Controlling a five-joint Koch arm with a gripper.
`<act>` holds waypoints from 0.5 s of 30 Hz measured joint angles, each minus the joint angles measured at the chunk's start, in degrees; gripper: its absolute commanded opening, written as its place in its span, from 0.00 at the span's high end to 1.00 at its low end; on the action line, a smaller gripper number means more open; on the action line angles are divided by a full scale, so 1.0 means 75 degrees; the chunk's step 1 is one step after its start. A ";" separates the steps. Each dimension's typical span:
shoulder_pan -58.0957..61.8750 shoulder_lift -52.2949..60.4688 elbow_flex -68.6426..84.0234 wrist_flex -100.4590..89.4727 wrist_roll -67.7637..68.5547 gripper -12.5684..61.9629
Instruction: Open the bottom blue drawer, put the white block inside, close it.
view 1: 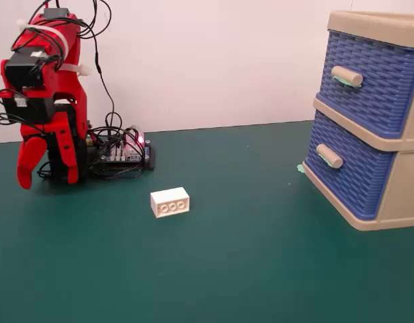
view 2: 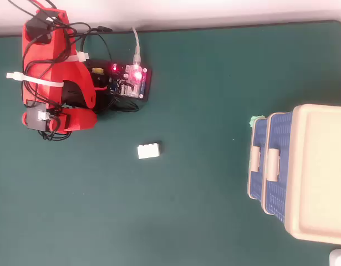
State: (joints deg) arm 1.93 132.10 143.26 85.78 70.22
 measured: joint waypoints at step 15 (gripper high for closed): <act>0.0258 0.0000 -0.2086 0.1102 0.0012 0.37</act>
State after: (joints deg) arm 3.87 132.10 127.62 94.04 70.31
